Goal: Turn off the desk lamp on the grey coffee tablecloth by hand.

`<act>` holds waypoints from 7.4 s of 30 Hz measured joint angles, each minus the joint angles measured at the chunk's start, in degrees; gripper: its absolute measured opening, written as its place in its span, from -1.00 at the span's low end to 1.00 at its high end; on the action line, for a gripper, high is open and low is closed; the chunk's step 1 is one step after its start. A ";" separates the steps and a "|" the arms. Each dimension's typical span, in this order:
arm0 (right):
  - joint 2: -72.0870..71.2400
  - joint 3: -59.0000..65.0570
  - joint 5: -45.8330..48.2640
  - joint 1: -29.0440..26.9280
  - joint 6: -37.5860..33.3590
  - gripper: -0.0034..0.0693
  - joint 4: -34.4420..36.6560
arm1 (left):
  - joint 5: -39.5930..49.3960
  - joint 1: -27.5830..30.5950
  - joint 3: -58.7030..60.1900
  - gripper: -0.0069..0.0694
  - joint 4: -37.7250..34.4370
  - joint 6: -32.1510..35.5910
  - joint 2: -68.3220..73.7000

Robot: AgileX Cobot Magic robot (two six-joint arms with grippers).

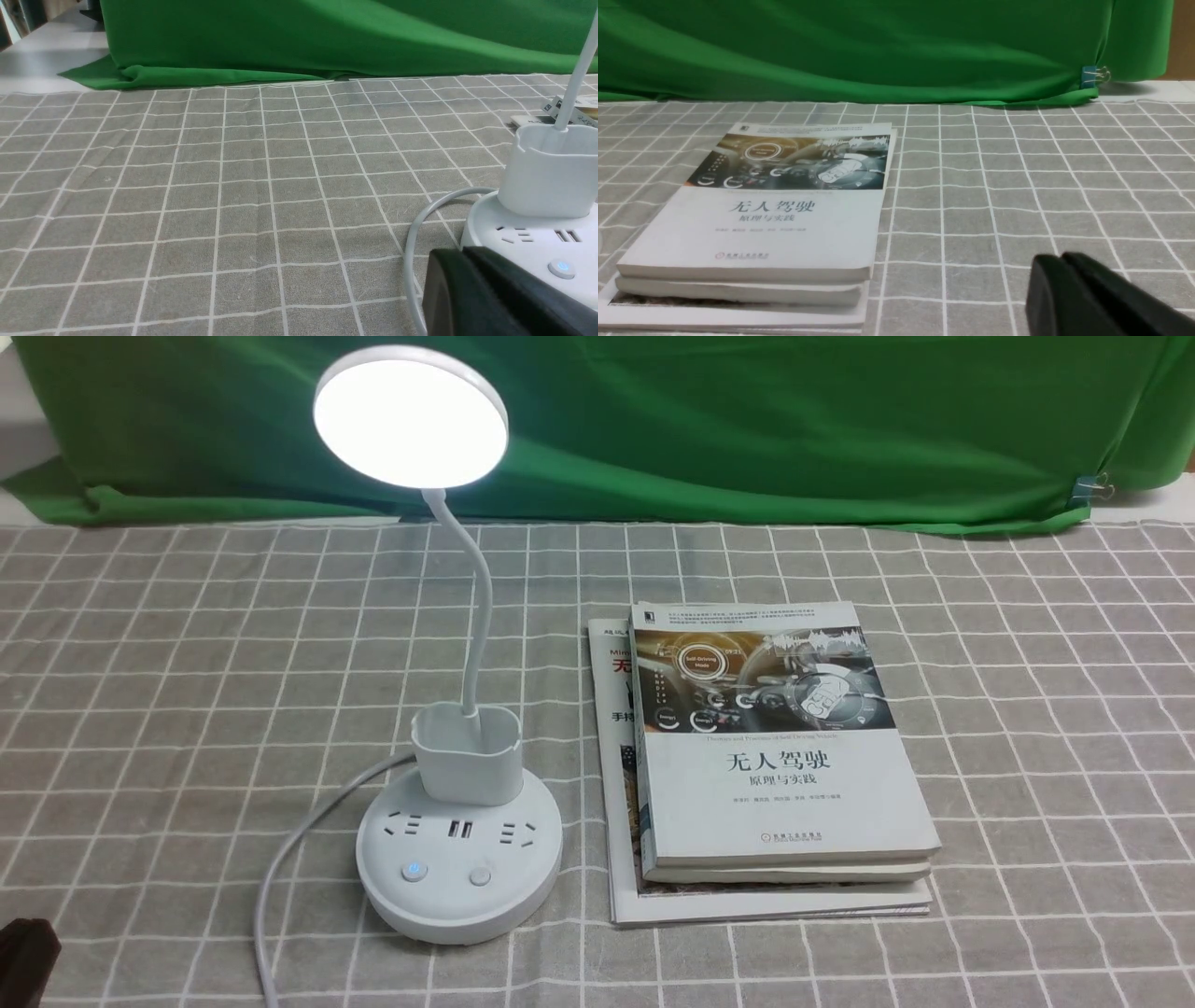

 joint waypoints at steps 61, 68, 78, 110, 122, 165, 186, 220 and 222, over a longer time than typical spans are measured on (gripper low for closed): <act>0.00 0.00 0.00 0.00 0.00 -0.81 0.00 | -0.60 0.00 -11.57 -0.82 -13.22 -21.22 5.86; 0.00 0.00 0.00 0.00 0.00 -0.81 0.00 | 28.51 0.00 -31.75 -0.82 -8.30 -14.85 29.14; 0.00 0.00 0.00 0.00 0.00 -0.81 0.00 | 40.34 -1.20 -42.83 -0.82 -9.25 -2.58 57.69; 0.00 0.00 0.00 0.00 0.00 -0.81 0.00 | 36.84 -28.71 -68.09 -0.84 -3.16 -13.43 100.24; 0.00 0.00 0.00 0.00 0.00 -0.81 0.00 | 37.77 -27.14 -68.10 -0.84 -2.96 -12.98 101.34; 0.00 0.00 0.00 0.00 0.00 -0.81 0.00 | 38.39 -27.14 -68.56 -0.83 -1.65 -11.06 99.71; 0.00 0.00 0.02 0.00 0.00 -0.81 0.00 | 37.28 -27.19 -68.54 -0.83 -1.93 -10.39 101.09; 0.00 0.00 -0.03 0.00 0.00 -0.81 0.00 | -7.31 -29.63 -21.47 -0.83 3.15 -8.49 43.14; 0.00 0.00 0.02 0.00 0.00 -0.81 0.00 | -7.31 -29.63 -20.76 -0.82 4.20 -8.49 42.25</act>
